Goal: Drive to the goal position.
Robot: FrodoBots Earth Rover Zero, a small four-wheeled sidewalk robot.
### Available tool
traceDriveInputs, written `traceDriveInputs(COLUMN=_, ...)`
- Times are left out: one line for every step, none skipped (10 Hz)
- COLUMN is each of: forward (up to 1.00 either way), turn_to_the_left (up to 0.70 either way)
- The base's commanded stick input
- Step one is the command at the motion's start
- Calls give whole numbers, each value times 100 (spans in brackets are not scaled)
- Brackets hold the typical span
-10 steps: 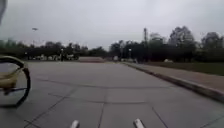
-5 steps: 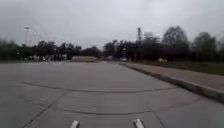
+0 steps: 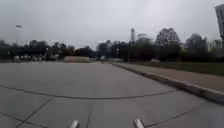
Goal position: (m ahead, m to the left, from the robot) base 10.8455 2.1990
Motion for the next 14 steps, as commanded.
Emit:
traceDriveInputs(forward=70, turn_to_the_left=-4)
traceDriveInputs(forward=70, turn_to_the_left=-4)
traceDriveInputs(forward=70, turn_to_the_left=-4)
traceDriveInputs(forward=70, turn_to_the_left=-4)
traceDriveInputs(forward=70, turn_to_the_left=-4)
traceDriveInputs(forward=70, turn_to_the_left=-4)
traceDriveInputs(forward=70, turn_to_the_left=-4)
traceDriveInputs(forward=70, turn_to_the_left=-4)
traceDriveInputs(forward=70, turn_to_the_left=-4)
traceDriveInputs(forward=70, turn_to_the_left=-4)
traceDriveInputs(forward=70, turn_to_the_left=-4)
traceDriveInputs(forward=70, turn_to_the_left=-4)
traceDriveInputs(forward=70, turn_to_the_left=-4)
traceDriveInputs(forward=70, turn_to_the_left=-4)
